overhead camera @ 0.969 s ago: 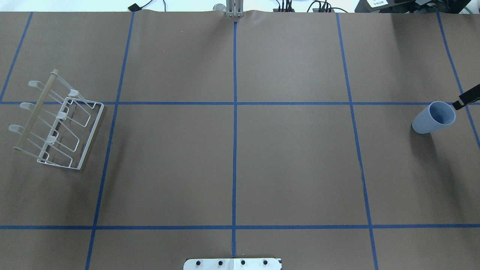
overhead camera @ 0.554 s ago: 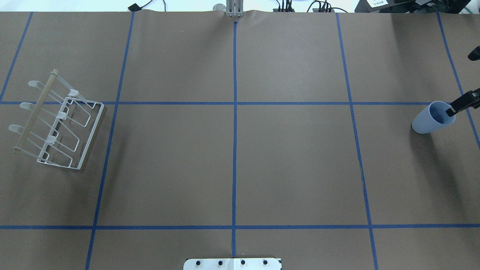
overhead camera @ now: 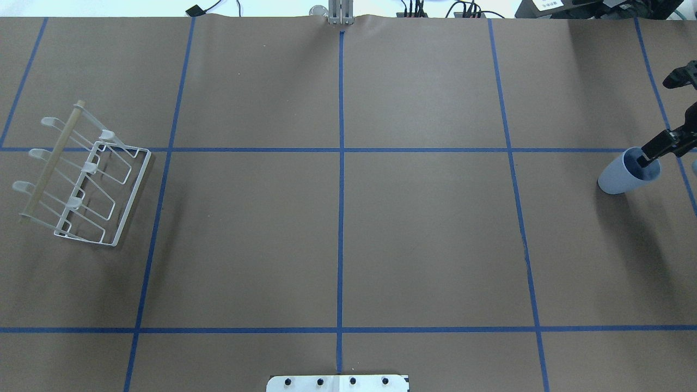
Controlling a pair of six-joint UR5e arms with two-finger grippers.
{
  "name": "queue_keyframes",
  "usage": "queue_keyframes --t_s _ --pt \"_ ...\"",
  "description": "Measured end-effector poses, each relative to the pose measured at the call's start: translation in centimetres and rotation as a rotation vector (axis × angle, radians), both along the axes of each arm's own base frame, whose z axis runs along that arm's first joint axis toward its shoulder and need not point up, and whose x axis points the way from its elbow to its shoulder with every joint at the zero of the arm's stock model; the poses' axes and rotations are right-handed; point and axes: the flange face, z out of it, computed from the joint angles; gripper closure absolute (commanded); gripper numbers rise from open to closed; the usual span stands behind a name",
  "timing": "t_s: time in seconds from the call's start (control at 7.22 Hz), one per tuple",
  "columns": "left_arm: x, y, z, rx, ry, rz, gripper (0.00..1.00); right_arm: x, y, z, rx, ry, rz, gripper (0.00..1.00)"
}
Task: Hang cup on cup holder
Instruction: 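Lower the right gripper into the light blue cup's mouth and grasp its rim, then lift the cup with the right gripper and carry it toward the table center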
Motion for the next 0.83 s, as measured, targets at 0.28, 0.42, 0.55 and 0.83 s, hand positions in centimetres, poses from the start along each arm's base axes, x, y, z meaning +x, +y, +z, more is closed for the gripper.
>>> queue_keyframes --t_s 0.28,0.42,0.55,0.83 --pt "0.0 0.0 0.0 0.0 0.001 0.0 0.02 -1.2 0.1 0.2 0.007 -0.003 -0.021 1.0" --pt "0.0 0.0 0.0 -0.001 0.001 0.0 0.02 -1.6 0.1 -0.1 0.031 -0.012 -0.027 1.0" --pt "0.0 0.0 0.1 -0.002 0.001 0.0 0.02 -1.8 0.1 -0.3 0.05 -0.02 -0.029 1.0" --pt "0.0 -0.2 -0.3 0.001 0.001 -0.002 0.02 -1.8 0.3 -1.7 0.083 -0.041 -0.031 1.0"
